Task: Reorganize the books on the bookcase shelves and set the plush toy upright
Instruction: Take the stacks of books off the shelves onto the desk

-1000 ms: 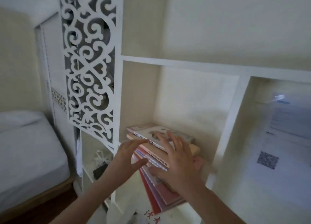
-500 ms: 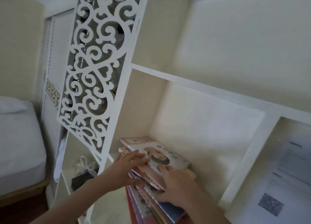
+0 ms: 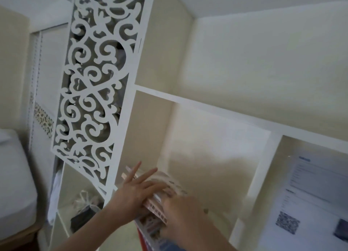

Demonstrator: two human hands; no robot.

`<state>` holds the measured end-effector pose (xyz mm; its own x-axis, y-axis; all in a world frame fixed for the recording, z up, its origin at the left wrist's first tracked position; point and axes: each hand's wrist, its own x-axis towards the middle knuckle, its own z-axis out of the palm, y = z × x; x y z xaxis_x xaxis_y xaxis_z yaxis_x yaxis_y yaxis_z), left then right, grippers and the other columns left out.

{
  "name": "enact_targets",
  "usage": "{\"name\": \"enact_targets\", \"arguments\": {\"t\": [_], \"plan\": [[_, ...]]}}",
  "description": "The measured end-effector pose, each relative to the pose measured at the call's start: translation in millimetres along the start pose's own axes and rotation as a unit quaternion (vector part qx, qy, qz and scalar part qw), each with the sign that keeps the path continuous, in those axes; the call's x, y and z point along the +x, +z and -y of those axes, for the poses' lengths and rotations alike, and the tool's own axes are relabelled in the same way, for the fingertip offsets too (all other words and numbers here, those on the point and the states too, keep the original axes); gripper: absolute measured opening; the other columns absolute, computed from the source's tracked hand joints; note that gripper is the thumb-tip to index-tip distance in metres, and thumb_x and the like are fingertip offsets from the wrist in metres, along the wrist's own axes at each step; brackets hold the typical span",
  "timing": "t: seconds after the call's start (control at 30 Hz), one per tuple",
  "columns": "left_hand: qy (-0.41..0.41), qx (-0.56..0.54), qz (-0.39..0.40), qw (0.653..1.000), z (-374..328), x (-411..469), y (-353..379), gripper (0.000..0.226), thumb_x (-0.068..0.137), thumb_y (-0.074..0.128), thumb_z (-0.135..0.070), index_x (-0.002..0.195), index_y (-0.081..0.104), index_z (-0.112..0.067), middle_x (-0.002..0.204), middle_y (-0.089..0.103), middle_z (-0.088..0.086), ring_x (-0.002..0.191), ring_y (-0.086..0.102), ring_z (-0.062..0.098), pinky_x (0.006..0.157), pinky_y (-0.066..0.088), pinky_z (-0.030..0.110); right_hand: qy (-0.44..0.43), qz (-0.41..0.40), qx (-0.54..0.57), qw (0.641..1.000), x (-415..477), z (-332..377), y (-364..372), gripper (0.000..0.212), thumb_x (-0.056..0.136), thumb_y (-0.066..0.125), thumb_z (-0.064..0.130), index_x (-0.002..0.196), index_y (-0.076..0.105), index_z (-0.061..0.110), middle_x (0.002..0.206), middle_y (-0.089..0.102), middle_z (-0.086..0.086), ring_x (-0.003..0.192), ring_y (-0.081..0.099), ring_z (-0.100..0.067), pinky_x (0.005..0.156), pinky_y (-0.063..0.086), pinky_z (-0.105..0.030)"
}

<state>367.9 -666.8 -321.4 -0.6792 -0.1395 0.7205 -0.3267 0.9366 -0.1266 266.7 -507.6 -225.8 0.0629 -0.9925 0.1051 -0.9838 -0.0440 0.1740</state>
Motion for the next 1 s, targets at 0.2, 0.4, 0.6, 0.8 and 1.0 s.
{"name": "enact_targets", "arguments": {"t": [0.2,0.4,0.6,0.8,1.0], "plan": [[-0.040,-0.091,-0.037,0.994,-3.0,-32.5,7.4,0.032,0.090,0.048,-0.042,0.120,0.052,-0.033,0.115,0.061,-0.011,0.114,0.053,0.001,0.108,0.034,0.034,0.153,-0.123,0.320,0.927,-20.0,-18.4,31.1,0.048,0.071,0.040,0.081,0.107,0.057,0.054,0.123,0.051,0.021,0.121,0.042,-0.004,0.104,0.034,-0.027],[-0.086,-0.205,-0.085,0.971,14.4,-61.4,-13.9,0.031,0.100,0.037,-0.043,0.123,0.055,-0.030,0.130,0.056,-0.017,0.124,0.052,0.006,0.113,0.027,0.026,0.159,-0.065,0.386,0.907,-1.1,-40.9,20.2,0.062,0.088,0.058,0.048,0.144,0.034,0.039,0.145,0.042,0.008,0.133,0.037,-0.008,0.106,0.026,-0.018],[-0.048,-0.104,-0.012,0.993,98.3,-134.6,35.3,0.038,0.102,0.034,-0.033,0.140,0.037,-0.039,0.143,0.042,-0.024,0.132,0.039,-0.002,0.117,0.012,0.020,0.129,0.064,0.640,0.755,-8.9,-40.8,36.8,0.086,0.075,0.080,0.024,0.144,0.032,0.039,0.116,0.064,0.006,0.103,0.064,-0.009,0.079,0.050,-0.016],[-0.029,-0.170,-0.085,0.981,-34.4,-74.2,-93.9,0.039,0.104,0.032,-0.029,0.110,0.065,-0.009,0.123,0.064,0.003,0.119,0.057,0.016,0.109,0.035,0.040,0.105,0.041,0.687,0.718,-32.5,-31.7,34.7,0.078,0.057,0.088,0.036,0.128,0.055,0.038,0.132,0.059,0.003,0.114,0.061,-0.014,0.087,0.053,-0.024],[0.042,-0.135,-0.115,0.983,-68.8,-76.3,-131.3,0.032,0.105,0.029,-0.025,0.117,0.057,-0.015,0.122,0.062,0.005,0.120,0.056,0.017,0.104,0.040,0.048,0.091,-0.016,0.664,0.742,-99.4,-10.7,-3.3,0.048,0.073,0.080,0.024,0.117,0.066,0.036,0.130,0.057,0.013,0.103,0.066,-0.007,0.076,0.054,-0.022]]}}
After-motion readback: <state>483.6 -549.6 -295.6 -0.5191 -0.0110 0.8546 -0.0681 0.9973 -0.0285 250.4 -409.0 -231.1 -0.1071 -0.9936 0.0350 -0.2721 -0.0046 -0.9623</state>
